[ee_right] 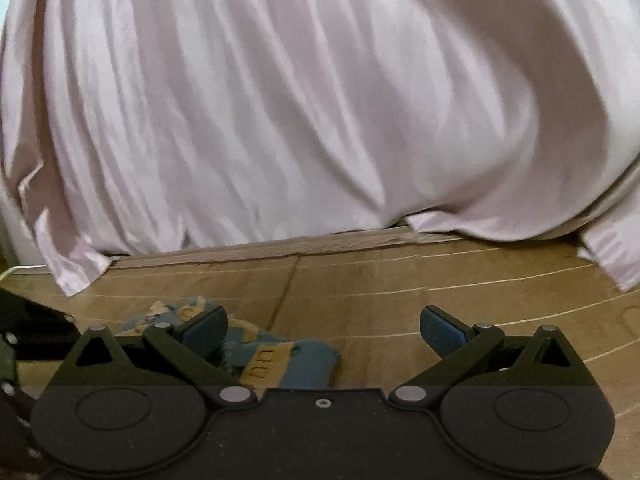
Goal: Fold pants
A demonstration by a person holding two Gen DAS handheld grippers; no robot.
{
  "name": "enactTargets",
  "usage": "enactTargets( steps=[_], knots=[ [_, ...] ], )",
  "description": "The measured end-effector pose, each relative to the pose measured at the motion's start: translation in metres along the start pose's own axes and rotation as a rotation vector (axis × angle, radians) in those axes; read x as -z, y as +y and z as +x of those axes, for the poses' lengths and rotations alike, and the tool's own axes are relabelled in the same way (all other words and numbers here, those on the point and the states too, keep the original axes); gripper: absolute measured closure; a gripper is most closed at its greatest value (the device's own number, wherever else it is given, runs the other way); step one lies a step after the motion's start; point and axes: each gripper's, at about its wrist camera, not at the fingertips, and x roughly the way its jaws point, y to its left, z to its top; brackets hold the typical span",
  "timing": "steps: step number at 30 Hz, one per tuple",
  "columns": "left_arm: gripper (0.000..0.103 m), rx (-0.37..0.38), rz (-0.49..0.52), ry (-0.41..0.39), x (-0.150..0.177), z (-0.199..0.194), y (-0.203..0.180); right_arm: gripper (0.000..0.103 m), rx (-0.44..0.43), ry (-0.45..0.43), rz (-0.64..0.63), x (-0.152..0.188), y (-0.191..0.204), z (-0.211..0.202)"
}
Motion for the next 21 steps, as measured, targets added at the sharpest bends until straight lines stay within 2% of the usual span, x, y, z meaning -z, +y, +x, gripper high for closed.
enactTargets(
  steps=[3,7,8,12,14,15,18,20,21],
  knots=[
    [0.037,-0.026,-0.011,-0.006,0.008,-0.005,-0.002,0.001,-0.070,0.022,0.005,0.002,0.005,0.005],
    [0.037,-0.037,0.011,0.017,0.014,-0.005,-0.005,0.001,-0.119,0.064,-0.005,0.006,0.019,0.013],
    [0.038,-0.030,0.017,0.029,0.015,-0.005,-0.005,0.001,-0.129,0.077,-0.005,0.008,0.023,0.017],
    [0.053,-0.019,0.004,0.075,0.019,0.000,-0.002,0.005,-0.189,0.113,0.019,0.009,0.032,0.035],
    [0.056,-0.016,-0.003,0.077,0.020,-0.001,0.000,0.012,-0.221,0.134,0.023,0.010,0.034,0.045],
    [0.061,-0.018,-0.001,0.079,0.020,-0.001,0.000,0.015,-0.230,0.147,0.023,0.011,0.035,0.051],
    [0.065,-0.026,0.019,0.083,0.020,0.002,-0.001,0.032,-0.234,0.211,0.031,0.015,0.038,0.069],
    [0.070,-0.032,0.021,0.087,0.021,0.003,-0.002,0.047,-0.237,0.234,0.038,0.016,0.040,0.071],
    [0.073,-0.040,0.019,0.091,0.021,0.003,-0.003,0.050,-0.247,0.233,0.037,0.016,0.041,0.071]
  ],
)
